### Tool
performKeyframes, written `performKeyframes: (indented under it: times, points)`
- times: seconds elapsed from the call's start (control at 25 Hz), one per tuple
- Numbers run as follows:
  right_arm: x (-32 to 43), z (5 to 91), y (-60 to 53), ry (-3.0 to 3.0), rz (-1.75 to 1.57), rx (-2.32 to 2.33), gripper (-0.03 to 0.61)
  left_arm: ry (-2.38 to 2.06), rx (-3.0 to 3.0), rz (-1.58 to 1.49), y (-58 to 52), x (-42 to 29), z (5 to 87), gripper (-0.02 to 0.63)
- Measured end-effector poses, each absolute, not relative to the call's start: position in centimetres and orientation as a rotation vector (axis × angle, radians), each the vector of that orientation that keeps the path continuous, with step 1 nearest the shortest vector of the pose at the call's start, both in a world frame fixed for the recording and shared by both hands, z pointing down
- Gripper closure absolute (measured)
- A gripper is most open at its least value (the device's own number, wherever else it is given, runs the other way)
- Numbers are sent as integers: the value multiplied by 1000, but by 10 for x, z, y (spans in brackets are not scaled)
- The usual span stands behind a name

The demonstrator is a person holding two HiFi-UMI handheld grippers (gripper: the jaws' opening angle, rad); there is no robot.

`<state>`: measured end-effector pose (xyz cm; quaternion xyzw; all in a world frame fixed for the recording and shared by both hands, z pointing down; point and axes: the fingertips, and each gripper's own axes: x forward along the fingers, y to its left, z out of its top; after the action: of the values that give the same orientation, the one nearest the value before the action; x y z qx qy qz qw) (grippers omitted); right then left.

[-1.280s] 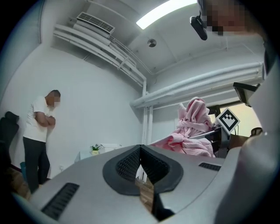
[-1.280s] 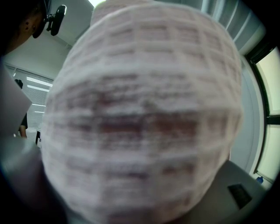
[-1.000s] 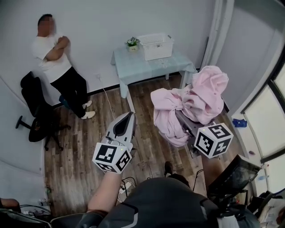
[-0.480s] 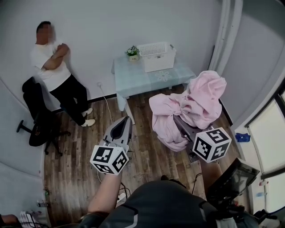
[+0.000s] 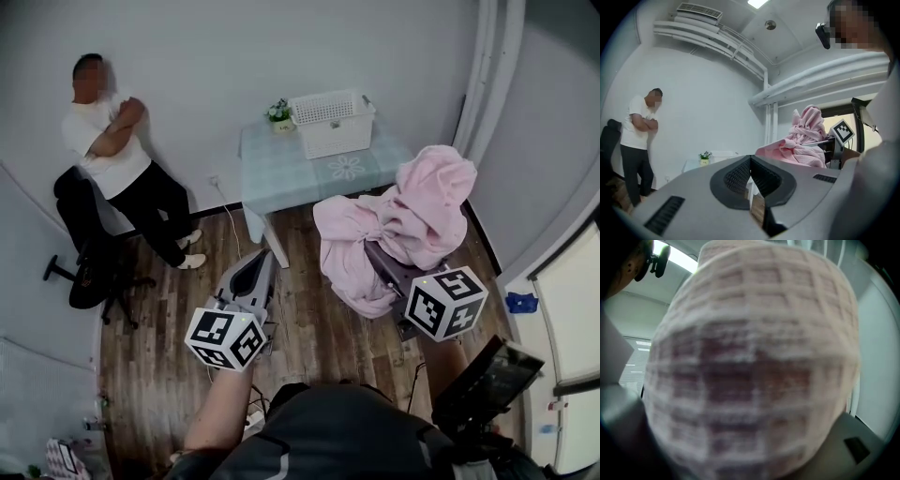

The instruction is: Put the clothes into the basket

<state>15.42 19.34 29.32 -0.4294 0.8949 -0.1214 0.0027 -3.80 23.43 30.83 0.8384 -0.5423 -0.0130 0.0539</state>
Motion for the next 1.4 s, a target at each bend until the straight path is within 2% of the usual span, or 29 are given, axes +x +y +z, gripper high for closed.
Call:
performKeyframes:
  times: [0.24,0.64,1.12,1.4]
  points:
    - [168,323,127,2813,-406,-1298,258,-1680,2533,16,173,-20,334,604]
    - [144,328,56,2791,-407,-1391,258,-1664,2534,23,92,-52,342,604]
    - [79,324,-45,2798,-419,-1426,258,-1615,2536,14,-16,-116,341,604]
    - [71,334,-81,2775,-432,-1462,258,-1576,2575,-11,-54,-122,347,604]
